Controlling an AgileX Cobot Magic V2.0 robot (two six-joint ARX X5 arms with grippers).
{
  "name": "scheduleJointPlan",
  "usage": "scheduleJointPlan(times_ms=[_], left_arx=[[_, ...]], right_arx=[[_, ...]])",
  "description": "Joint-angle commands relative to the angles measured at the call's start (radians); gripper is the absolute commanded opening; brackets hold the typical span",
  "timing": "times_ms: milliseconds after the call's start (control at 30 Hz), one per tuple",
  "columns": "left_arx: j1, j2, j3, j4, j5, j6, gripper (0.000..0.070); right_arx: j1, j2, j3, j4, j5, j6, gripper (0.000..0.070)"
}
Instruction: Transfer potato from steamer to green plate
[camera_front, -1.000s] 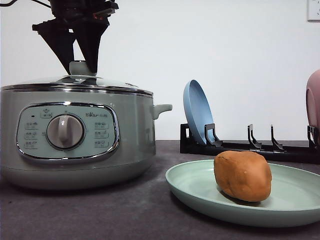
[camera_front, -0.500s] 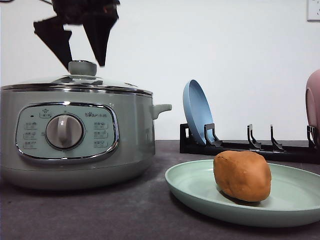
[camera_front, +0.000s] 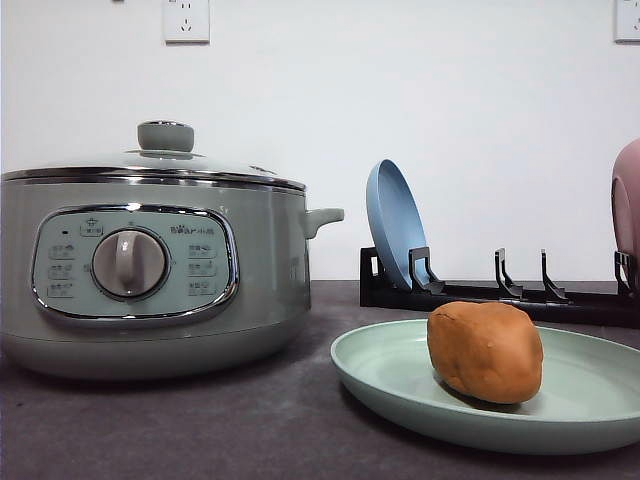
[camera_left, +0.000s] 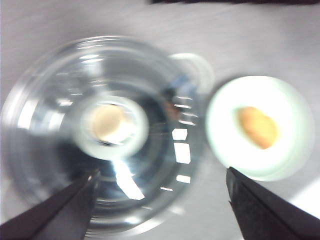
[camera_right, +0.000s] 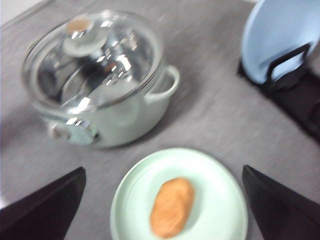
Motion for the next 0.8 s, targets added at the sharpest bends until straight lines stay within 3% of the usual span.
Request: scheduleJointPlan(times_ms=[0,333,500,567,633,733,767], left_arx=[[-0.008,-0.011,0.025,-0.006,0.03,-0.002,0.0512],[-0.021,-0.065,0.025,-0.063,0.127,-0.001,0.0509],[-0.023,-0.065,0.025,-0.063,0.14,0.0,0.0498],[-0.023,-0.065,0.025,-0.063,0.14,0.002,0.0445],[-0.023,-0.065,0.025,-0.063,0.14,0.003,0.0331],[-0.023,-0.065,0.025,-0.063,0.14,0.014,0.0093],[-0.023,-0.065,0.025,-0.063,0.14,0.021,0.0014]], right_arx=[[0.004,0.008,0.023,-0.015,-0.032,0.011,0.0635],[0.004,0.008,0.023,-0.138,-0.229,0.022,0.0633],[0.004,0.008,0.023,-0.159,-0.237,0.021,0.0628],[0.004,0.008,0.023,-0.161,-0.236,0.021,0.0596],[0.004,0.008,0.023,-0.161,-0.236,0.021,0.0454],[0.004,0.008,0.023,-0.161,-0.236,0.018,0.0085],[0.004,0.008,0.023,-0.161,-0.236,0.013,0.0009]])
